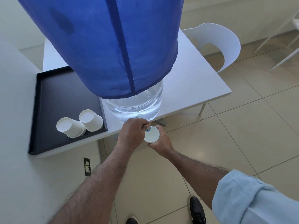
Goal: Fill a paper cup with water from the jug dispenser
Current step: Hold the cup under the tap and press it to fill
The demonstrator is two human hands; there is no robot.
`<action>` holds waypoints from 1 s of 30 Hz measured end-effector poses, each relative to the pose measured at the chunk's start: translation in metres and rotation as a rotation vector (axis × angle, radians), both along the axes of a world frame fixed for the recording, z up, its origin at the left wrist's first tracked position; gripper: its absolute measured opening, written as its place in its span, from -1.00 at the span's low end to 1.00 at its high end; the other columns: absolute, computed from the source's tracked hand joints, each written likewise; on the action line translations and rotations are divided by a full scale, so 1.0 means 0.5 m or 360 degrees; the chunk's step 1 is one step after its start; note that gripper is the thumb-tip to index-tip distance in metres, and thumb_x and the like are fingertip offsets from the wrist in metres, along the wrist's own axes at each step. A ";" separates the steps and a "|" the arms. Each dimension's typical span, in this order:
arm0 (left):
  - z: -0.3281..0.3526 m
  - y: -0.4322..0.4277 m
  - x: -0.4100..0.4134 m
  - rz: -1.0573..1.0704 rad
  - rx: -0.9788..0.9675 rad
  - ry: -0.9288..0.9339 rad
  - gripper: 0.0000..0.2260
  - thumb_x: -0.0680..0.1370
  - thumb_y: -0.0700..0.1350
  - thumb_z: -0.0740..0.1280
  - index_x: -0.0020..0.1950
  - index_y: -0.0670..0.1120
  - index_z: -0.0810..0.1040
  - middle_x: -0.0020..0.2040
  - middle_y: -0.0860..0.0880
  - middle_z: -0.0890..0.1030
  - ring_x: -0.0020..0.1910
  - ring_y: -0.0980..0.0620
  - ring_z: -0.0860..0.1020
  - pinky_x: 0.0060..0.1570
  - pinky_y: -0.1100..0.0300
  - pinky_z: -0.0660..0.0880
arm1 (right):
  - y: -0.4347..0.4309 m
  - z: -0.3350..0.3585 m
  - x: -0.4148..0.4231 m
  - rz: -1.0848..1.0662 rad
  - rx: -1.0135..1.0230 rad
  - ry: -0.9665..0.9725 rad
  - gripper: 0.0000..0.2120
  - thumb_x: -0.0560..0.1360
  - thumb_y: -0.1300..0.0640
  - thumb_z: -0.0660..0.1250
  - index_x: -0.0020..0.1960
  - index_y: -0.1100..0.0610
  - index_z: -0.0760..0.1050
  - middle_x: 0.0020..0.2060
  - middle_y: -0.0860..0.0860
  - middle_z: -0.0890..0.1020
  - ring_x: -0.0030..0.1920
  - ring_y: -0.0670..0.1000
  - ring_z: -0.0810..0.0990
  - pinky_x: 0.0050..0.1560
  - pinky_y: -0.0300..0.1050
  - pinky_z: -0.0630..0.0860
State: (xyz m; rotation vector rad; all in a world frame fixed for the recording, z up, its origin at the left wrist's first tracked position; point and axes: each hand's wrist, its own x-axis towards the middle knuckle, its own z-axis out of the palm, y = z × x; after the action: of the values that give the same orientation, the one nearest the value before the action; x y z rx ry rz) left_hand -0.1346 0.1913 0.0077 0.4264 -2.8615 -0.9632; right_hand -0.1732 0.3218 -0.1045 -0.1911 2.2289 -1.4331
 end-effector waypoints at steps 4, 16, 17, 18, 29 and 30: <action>-0.005 0.003 0.004 -0.0006 -0.0039 0.0028 -0.83 0.50 -0.22 0.34 0.01 -0.09 0.69 -0.02 0.01 0.73 -0.03 0.01 0.64 -0.03 0.20 0.51 | 0.000 -0.002 0.000 0.0001 -0.0001 0.0000 -0.43 0.22 0.21 0.52 0.08 -0.20 0.40 -0.06 -0.12 0.63 -0.02 -0.01 0.63 -0.11 -0.08 0.60; -0.003 0.008 0.010 -0.0081 -0.0131 0.0079 -0.87 0.52 -0.18 0.35 -0.03 -0.10 0.70 -0.09 0.02 0.72 -0.15 0.02 0.63 -0.16 0.24 0.45 | 0.000 -0.003 -0.002 0.0001 -0.0024 -0.0001 -0.42 0.23 0.22 0.52 0.10 -0.20 0.40 -0.05 -0.10 0.63 -0.02 -0.02 0.62 -0.19 -0.21 0.53; -0.003 0.008 0.011 -0.0084 -0.0131 0.0077 -0.87 0.52 -0.18 0.35 -0.04 -0.10 0.70 -0.10 0.02 0.72 -0.15 0.01 0.63 -0.17 0.22 0.47 | 0.001 -0.003 -0.002 0.0001 -0.0027 -0.0002 -0.43 0.23 0.22 0.52 0.10 -0.19 0.40 -0.06 -0.10 0.62 -0.04 -0.03 0.62 -0.19 -0.23 0.52; -0.003 0.008 0.011 -0.0086 -0.0131 0.0078 -0.87 0.52 -0.18 0.35 -0.04 -0.10 0.70 -0.10 0.02 0.72 -0.16 0.01 0.63 -0.17 0.19 0.49 | 0.001 -0.003 -0.003 0.0000 -0.0030 -0.0002 -0.43 0.24 0.23 0.52 0.10 -0.17 0.40 -0.07 -0.11 0.62 -0.05 -0.04 0.61 -0.20 -0.24 0.51; -0.002 0.012 0.019 -0.0095 -0.0145 0.0140 -0.88 0.52 -0.16 0.37 -0.02 -0.08 0.70 -0.16 0.04 0.71 -0.22 0.05 0.61 -0.27 0.44 0.28 | 0.002 -0.012 -0.004 -0.0009 -0.0040 -0.0001 -0.44 0.24 0.21 0.52 0.14 -0.13 0.42 -0.04 -0.07 0.64 -0.02 -0.02 0.62 -0.17 -0.17 0.56; -0.002 0.011 0.019 -0.0095 -0.0144 0.0142 -0.88 0.52 -0.16 0.37 -0.02 -0.08 0.70 -0.16 0.04 0.71 -0.23 0.06 0.60 -0.27 0.45 0.27 | 0.002 -0.013 -0.005 -0.0008 -0.0045 -0.0003 -0.44 0.24 0.21 0.52 0.14 -0.13 0.42 -0.04 -0.07 0.64 -0.02 -0.02 0.62 -0.17 -0.18 0.56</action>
State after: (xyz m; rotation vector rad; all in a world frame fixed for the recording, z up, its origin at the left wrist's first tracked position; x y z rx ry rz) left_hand -0.1252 0.1970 0.0066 0.2846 -2.8382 -0.8348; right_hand -0.1756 0.3228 -0.1109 -0.1933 2.2103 -1.4674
